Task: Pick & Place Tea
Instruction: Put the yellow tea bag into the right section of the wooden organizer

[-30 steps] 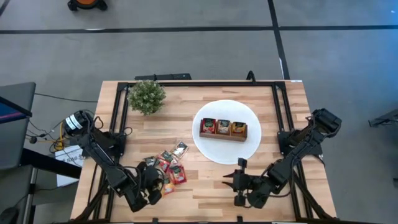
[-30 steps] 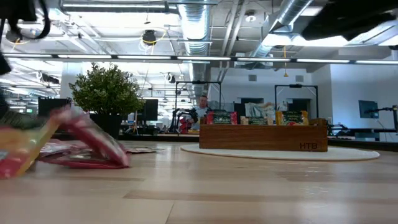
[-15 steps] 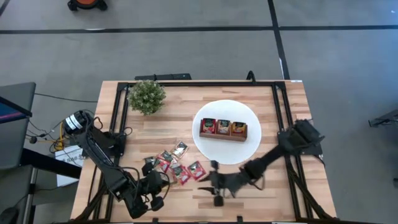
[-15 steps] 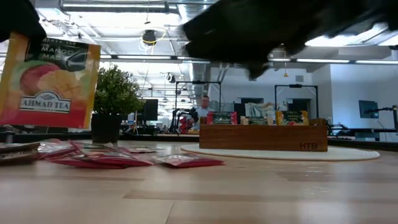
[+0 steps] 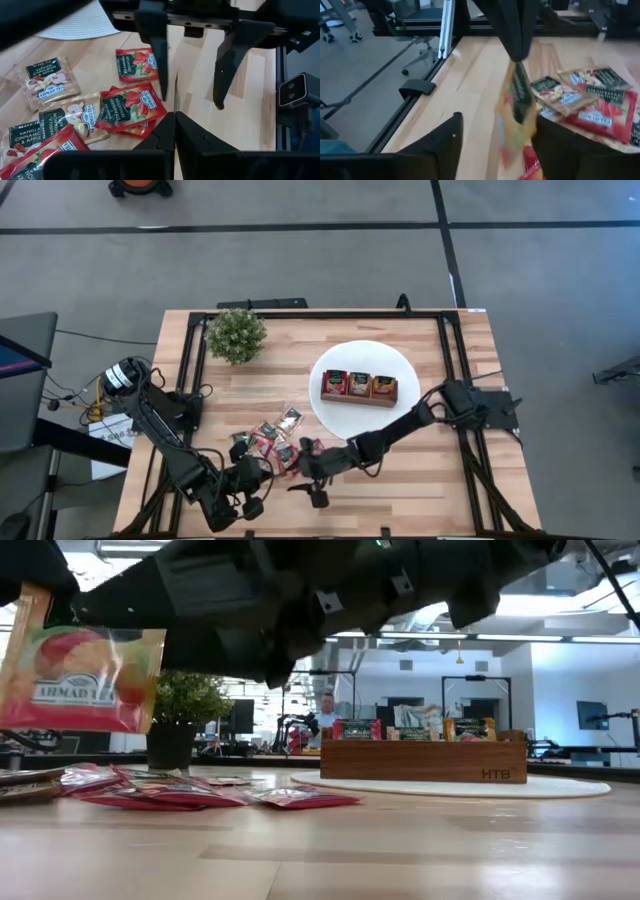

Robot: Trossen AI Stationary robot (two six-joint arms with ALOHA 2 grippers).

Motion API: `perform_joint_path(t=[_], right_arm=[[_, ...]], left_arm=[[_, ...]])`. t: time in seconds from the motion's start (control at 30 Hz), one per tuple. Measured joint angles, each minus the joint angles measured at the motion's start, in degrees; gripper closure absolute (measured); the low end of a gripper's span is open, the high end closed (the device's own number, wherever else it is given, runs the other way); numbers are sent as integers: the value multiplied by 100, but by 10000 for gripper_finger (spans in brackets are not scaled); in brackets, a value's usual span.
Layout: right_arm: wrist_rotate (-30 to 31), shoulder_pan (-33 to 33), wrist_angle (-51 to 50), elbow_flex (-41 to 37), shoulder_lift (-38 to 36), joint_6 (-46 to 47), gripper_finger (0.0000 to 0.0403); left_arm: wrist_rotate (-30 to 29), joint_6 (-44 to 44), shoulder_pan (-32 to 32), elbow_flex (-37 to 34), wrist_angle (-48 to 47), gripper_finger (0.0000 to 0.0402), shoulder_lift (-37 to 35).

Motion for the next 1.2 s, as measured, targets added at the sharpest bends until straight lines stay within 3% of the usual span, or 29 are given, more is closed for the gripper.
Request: perform_joint_path(t=[0.1, 0.33, 0.43, 0.57, 0.7, 0.87, 1.03, 1.2], right_arm=[[-1, 11, -9, 133, -11, -141, 235], [92, 9, -78, 149, -81, -224, 386], [493, 39, -266, 149, -96, -261, 392], [1092, 133, -1333, 108, -579, -355, 400], [1940, 289, -2274, -471, -1537, -369, 402], [2777, 438, -2977, -2013, -3279, -201, 402], [2876, 239, -4005, -3433, -5225, 130, 402], [2828, -280, -4941, -4136, -6938, -108, 403]], left_arm=[[-2, 2, 0, 0, 15, 401, 0], [-39, 0, 2, 0, 27, 401, 0], [-131, -45, 2, 0, 22, 401, 0], [-152, -215, -19, 4, -207, 376, 0], [-290, -724, -134, 4, -700, 332, 0], [-682, -831, -229, 4, -677, 293, 127], [-1326, -260, -234, 4, -83, 285, 434], [-1865, 499, -124, 4, 726, 287, 786]])
